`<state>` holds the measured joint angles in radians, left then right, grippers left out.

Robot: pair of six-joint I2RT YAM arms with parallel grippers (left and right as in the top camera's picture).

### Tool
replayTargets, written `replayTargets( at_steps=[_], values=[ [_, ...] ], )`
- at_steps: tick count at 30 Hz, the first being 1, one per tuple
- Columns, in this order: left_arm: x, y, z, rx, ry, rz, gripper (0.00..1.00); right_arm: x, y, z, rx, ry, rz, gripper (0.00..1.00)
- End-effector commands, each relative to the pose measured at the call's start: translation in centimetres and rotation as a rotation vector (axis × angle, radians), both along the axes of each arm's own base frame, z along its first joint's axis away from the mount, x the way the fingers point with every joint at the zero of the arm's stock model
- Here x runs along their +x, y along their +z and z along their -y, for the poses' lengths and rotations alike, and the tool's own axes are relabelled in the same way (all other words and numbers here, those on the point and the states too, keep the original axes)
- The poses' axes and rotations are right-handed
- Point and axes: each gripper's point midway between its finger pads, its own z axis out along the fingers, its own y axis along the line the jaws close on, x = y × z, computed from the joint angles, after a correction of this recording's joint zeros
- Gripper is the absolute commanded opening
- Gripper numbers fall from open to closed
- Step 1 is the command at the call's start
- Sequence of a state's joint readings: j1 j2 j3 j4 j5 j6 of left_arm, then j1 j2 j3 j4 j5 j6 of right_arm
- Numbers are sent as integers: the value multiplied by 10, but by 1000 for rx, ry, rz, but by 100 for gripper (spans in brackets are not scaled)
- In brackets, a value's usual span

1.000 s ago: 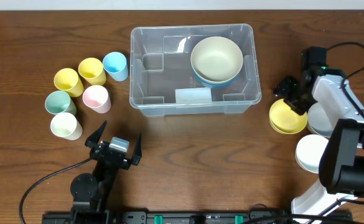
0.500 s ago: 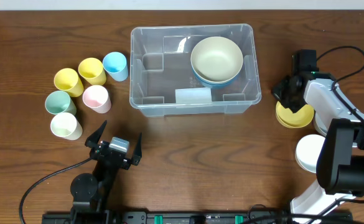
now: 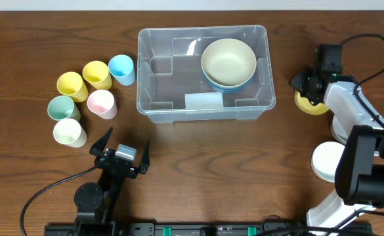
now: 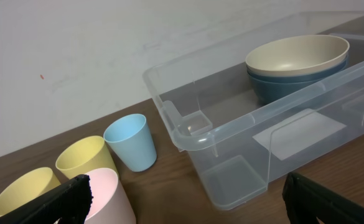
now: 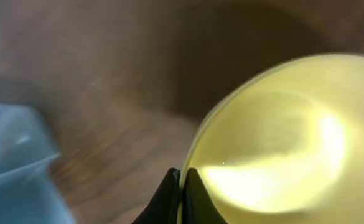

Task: Pack container
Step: 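Carry the yellow bowl into the container's left side and lower it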

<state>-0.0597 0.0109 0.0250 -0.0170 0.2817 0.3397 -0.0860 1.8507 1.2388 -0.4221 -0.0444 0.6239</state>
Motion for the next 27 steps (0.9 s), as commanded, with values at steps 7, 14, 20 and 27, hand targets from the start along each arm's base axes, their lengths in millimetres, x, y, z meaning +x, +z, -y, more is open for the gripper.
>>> replayTargets(
  at_steps=[7,14,20,27],
  values=[
    [0,-16,0,-7,-4,-48,98,41,178,-26,-49,343,346,1],
    [0,-16,0,-7,-4,-48,98,-3,335,-130,-122,796,713,1],
    [0,-16,0,-7,-4,-48,98,-46,367,-252,-255,1051,857,1],
    [0,-16,0,-7,-4,-48,98,-33,298,-353,-409,1129,774,1]
  ],
)
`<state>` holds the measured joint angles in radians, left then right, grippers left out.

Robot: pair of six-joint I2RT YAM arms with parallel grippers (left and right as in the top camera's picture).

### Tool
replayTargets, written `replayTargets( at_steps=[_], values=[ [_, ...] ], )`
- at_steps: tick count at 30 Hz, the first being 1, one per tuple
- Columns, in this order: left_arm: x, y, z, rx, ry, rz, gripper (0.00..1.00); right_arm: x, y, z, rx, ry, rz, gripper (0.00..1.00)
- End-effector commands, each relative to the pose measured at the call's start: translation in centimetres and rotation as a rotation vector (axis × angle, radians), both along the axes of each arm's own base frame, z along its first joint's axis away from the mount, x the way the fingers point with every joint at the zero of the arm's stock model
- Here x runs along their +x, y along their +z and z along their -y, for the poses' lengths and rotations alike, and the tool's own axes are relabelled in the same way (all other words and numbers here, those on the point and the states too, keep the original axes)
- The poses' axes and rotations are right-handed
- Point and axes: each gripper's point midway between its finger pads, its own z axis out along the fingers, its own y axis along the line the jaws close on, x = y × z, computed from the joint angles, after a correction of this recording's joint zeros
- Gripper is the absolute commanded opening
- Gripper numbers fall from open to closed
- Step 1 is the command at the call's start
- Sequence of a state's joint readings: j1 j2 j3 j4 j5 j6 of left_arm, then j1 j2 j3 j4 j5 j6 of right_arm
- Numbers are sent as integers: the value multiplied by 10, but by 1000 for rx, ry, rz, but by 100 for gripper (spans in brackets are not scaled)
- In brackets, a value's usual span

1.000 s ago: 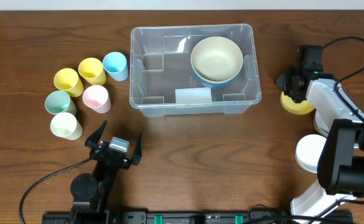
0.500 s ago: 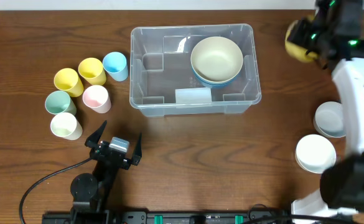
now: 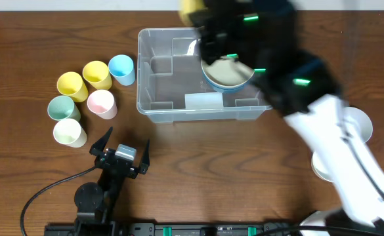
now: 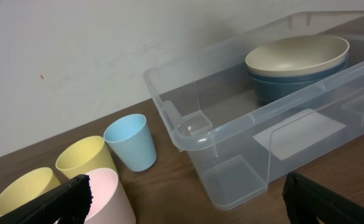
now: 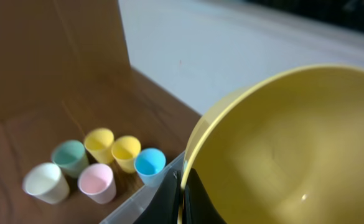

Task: Pack container
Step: 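Carry the yellow bowl into the container's left side and lower it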

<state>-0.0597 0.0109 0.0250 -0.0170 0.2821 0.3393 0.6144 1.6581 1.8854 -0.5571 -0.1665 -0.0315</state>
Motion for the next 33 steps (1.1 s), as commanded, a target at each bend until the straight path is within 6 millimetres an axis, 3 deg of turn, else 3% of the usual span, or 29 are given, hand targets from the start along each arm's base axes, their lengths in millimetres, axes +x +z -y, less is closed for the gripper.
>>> replayTargets(
  at_steps=[1,8,11,21,33],
  values=[
    [0,-16,0,-6,-3,-48,98,33,-61,-17,-166,-120,-6,1],
    [0,-16,0,-6,-3,-48,98,62,-169,-49,-300,-114,-130,1],
    [0,-16,0,-6,-3,-48,98,68,-198,-54,-332,-111,-163,1],
    [0,-16,0,-6,-3,-48,98,73,-257,-66,-372,-79,-243,1],
    [0,-16,0,-6,-3,-48,98,80,-301,-74,-394,-61,-276,1]
  ],
)
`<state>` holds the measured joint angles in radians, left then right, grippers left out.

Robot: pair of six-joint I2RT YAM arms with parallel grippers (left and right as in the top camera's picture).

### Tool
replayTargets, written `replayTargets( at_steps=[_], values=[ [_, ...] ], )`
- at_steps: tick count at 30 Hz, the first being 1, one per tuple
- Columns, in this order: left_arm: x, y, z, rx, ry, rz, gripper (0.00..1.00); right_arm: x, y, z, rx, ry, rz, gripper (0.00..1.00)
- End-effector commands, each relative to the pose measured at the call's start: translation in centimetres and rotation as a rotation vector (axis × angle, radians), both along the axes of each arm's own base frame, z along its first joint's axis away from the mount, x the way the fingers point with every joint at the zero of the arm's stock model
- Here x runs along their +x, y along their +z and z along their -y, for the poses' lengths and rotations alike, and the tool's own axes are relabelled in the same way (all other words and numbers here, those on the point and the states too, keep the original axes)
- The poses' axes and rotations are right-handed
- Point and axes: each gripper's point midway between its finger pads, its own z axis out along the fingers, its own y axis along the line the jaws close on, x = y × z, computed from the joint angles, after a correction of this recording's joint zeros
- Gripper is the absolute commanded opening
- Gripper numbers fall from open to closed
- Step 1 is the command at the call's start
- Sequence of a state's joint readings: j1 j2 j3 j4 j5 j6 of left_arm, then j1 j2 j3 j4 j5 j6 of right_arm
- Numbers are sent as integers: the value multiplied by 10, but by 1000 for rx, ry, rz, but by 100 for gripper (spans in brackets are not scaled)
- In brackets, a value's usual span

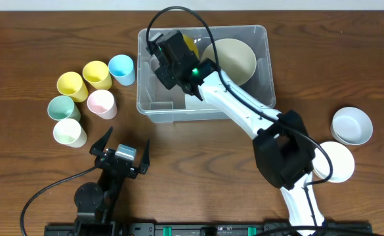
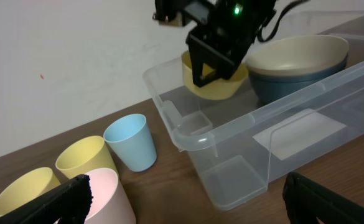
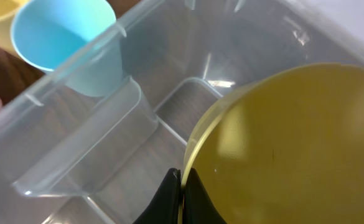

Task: Pack container
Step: 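Carry the yellow bowl into the container's left side and lower it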

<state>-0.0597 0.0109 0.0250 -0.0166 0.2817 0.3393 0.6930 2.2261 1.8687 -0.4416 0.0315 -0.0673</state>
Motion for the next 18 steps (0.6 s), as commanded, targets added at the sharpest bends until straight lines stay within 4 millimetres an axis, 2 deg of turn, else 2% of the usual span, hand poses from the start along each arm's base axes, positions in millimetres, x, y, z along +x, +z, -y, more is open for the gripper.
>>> replayTargets(
  at_steps=[1,4,14,18],
  values=[
    [0,-16,0,-6,-4,-49,98,6,-11,-5,2,12,10,1],
    [0,-16,0,-6,-4,-49,98,10,-14,-9,16,14,21,1],
    [0,-16,0,-6,-4,-49,98,17,-50,-11,5,7,1,1],
    [0,-16,0,-6,-4,-49,98,22,-51,-8,0,-9,13,3]
  ],
)
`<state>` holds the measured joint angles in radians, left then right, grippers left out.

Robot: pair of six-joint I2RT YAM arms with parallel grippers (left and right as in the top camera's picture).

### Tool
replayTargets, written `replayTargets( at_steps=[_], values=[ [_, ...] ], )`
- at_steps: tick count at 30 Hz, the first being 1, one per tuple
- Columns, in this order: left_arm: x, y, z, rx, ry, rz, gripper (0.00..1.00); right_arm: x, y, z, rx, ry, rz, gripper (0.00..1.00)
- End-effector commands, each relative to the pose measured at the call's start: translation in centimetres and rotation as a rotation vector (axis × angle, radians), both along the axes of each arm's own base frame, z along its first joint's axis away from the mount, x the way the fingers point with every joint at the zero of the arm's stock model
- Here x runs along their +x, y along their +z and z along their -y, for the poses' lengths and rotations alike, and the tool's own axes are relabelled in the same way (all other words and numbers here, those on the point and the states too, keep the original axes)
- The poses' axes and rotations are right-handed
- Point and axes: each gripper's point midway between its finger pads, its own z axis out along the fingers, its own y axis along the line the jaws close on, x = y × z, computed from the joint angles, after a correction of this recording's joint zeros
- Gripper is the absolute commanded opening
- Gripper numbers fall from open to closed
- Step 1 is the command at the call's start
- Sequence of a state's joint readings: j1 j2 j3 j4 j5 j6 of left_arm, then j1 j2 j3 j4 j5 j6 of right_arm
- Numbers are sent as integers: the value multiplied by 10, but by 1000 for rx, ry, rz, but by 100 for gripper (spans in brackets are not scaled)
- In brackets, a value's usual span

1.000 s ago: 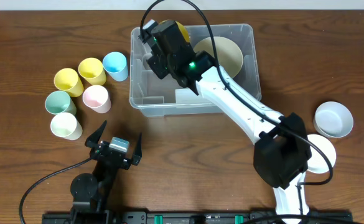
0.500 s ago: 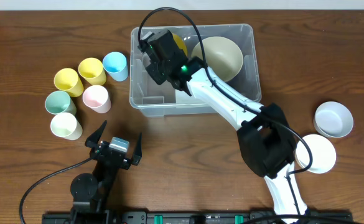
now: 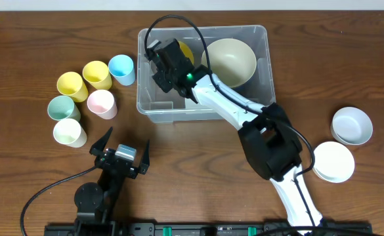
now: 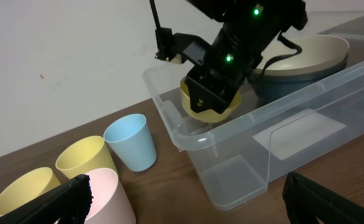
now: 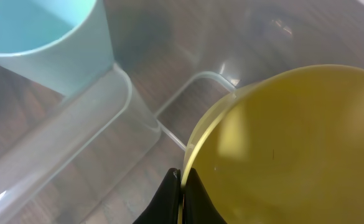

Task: Pack container
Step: 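Carry the yellow bowl into the container's left side and lower it, then release the yellow bowl and move the right gripper to the white bowl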

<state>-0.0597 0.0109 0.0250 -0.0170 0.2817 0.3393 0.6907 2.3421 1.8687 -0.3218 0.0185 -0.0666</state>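
Observation:
A clear plastic container (image 3: 264, 98) stands at the back middle of the table. Inside it at the right a cream bowl (image 3: 230, 60) sits stacked on a blue one. My right gripper (image 5: 182, 190) is shut on the rim of a yellow bowl (image 5: 281, 149), held low inside the container's left half (image 3: 186, 51). The left wrist view shows the yellow bowl (image 4: 208, 104) just behind the container's near corner. My left gripper (image 3: 121, 149) rests open near the front edge, left of centre, with nothing between its fingers.
Several cups stand left of the container: blue (image 3: 121, 68), two yellow (image 3: 96, 74), pink (image 3: 102, 103), green (image 3: 63, 108), white (image 3: 69, 132). Two white bowls (image 3: 351, 125) (image 3: 334, 161) sit at the right edge. A white label (image 3: 203, 99) is on the container's front wall.
My right gripper has moved the yellow bowl a little lower and to the left inside the container. The left arm and the cups have not moved.
My right gripper was shut on the yellow bowl on the table right of the container. Then it held the bowl high over the container. Then the bowl was inside the container's left half, and now it is lower there.

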Motion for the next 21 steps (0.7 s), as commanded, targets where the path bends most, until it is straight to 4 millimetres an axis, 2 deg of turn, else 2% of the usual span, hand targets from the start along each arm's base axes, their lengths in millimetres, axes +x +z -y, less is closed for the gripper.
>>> replayTargets(
  at_steps=[1,3,10,13,15,18,19,20,21],
  values=[
    [0,-16,0,-7,-4,-48,98,9,-2,5,-9,-18,23,8],
    [0,-16,0,-6,-4,-48,98,13,0,5,-7,-27,37,17],
    [0,-16,0,-6,-4,-48,98,15,4,4,4,-29,54,27],
    [0,-16,0,-6,-4,-48,98,19,17,0,21,-28,73,34],
    [0,-16,0,-6,-4,-48,98,19,41,-3,44,-22,91,37],
    [0,-16,0,-6,-4,-48,98,15,102,-3,78,-32,127,40],
    [0,-16,0,-7,-4,-48,98,13,129,5,85,-67,138,42],
    [0,-16,0,-6,-4,-48,98,11,149,12,90,-96,147,47],
    [0,-16,0,-6,-4,-48,98,8,175,25,92,-141,160,55]
  ],
)
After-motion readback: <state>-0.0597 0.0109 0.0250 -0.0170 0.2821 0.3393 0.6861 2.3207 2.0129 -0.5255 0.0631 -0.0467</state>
